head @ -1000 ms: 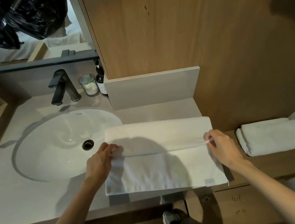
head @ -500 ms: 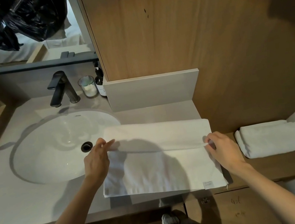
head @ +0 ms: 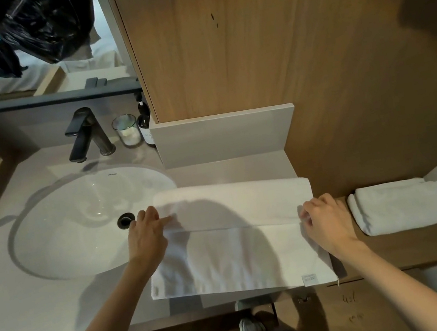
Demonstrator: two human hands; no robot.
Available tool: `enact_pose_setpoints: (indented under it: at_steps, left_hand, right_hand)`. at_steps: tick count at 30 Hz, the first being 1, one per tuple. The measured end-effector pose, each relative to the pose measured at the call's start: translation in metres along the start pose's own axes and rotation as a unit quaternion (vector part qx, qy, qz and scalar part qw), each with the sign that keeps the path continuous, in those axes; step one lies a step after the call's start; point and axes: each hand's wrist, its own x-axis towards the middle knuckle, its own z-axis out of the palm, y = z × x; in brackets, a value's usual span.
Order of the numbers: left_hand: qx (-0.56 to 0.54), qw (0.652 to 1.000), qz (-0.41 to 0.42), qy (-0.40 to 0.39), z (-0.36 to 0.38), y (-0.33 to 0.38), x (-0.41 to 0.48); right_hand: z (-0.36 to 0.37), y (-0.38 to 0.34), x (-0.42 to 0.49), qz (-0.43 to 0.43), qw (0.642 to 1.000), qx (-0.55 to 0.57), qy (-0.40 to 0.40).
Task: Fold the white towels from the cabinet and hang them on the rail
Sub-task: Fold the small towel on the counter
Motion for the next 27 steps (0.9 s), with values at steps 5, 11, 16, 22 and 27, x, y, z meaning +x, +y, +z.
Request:
enact_pose_setpoints:
  at_steps: [5, 11, 16, 22, 27]
  left_hand:
    - [-0.078, 0.992, 0.065, 0.068, 0.007, 0.059, 0.026]
    - [-0.068, 0.979, 0.068, -0.180, 0.035, 0.120, 0.043]
    - [-0.040, 0.985, 0.047, -0.163, 0.050, 0.110, 0.042]
    - [-0.035, 0.987, -0.035, -0.150, 0.048, 0.084, 0.043]
    - [-0.078, 0.981, -0.111, -0.141, 0.045, 0.055, 0.036]
  right_hand:
    - [0.016, -0.050, 0.029, -0.069, 0.992, 0.104, -0.020]
    - [0.059, -0.111, 0.065, -0.054, 0.991, 0.110, -0.052]
    - [0.079, -0.100, 0.066, -0.065, 0.993, 0.068, -0.070]
    - [0.073, -0.050, 0.070, -0.086, 0.991, 0.056, -0.083]
    - [0.064, -0.004, 0.067, -0.044, 0.994, -0.001, -0.102]
